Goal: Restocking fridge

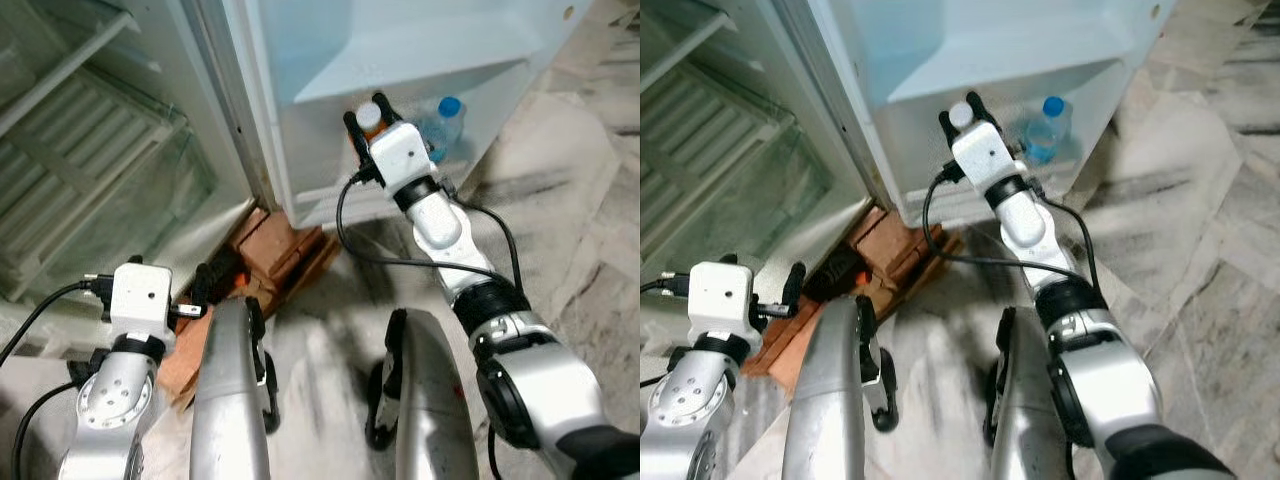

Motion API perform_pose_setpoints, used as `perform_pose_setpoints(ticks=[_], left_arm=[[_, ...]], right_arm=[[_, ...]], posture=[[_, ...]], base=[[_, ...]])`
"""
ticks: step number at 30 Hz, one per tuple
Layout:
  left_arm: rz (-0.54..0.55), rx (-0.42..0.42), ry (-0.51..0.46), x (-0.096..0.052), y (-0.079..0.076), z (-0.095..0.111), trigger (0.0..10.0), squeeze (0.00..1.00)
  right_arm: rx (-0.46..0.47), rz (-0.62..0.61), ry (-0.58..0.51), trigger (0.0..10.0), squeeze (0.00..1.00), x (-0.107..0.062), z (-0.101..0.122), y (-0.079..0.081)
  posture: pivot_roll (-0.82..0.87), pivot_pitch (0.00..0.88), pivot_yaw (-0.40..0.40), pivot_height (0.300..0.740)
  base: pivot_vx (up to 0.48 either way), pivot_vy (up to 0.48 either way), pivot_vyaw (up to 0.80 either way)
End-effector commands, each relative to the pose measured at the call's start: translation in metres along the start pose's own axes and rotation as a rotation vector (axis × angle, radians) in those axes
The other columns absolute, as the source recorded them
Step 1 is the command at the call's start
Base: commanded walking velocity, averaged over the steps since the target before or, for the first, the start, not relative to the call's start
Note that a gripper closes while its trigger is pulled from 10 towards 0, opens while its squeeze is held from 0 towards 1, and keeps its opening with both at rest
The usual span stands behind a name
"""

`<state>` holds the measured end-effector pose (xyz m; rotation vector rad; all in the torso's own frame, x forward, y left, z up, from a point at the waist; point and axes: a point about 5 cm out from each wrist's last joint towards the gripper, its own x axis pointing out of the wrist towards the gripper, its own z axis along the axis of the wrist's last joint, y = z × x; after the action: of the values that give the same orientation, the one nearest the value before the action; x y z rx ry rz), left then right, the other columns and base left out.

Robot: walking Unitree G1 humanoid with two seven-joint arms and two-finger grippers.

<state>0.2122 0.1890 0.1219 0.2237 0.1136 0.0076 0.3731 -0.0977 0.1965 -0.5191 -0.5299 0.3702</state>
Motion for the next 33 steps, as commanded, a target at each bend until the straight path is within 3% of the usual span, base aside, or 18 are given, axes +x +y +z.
perform_pose_setpoints(ticks=[1,10,18,22,27,33], left_arm=[[0.001,0.009,0.023,-0.005,0.003,-0.001,10.0,0.0],[-0.04,0.005,0.065,-0.018,-0.003,-0.002,10.0,0.0],[-0.045,0.015,0.068,-0.016,-0.001,-0.001,10.0,0.0],[-0.048,0.018,0.07,-0.016,-0.001,0.0,10.0,0.0],[-0.057,0.019,0.07,-0.013,-0.002,0.0,10.0,0.0],[-0.069,0.02,0.068,-0.009,-0.005,0.001,10.0,0.0]], right_arm=[[-0.052,0.026,0.007,10.0,0.0,-0.005,-0.006,0.006],[-0.15,0.03,0.136,10.0,0.0,-0.014,-0.028,0.015],[-0.166,0.012,0.216,10.0,0.0,-0.021,-0.04,0.023],[-0.136,-0.07,0.282,10.0,0.0,-0.021,-0.045,0.013],[-0.048,-0.231,0.418,10.0,0.0,-0.028,-0.059,-0.013],[-0.033,-0.331,0.511,10.0,0.0,-0.039,-0.07,-0.037]], posture=[[0.24,0.401,0.044,0.57],[0.26,0.414,0.055,0.57],[0.27,0.416,0.061,0.57],[0.27,0.412,0.063,0.57],[0.27,0.411,0.067,0.57],[0.27,0.409,0.073,0.57]], base=[[0.0,0.0,0.0],[0.0,0.0,0.0],[0.0,0.0,0.0],[0.0,0.0,0.0],[0.0,0.0,0.0],[0.0,0.0,0.0]])
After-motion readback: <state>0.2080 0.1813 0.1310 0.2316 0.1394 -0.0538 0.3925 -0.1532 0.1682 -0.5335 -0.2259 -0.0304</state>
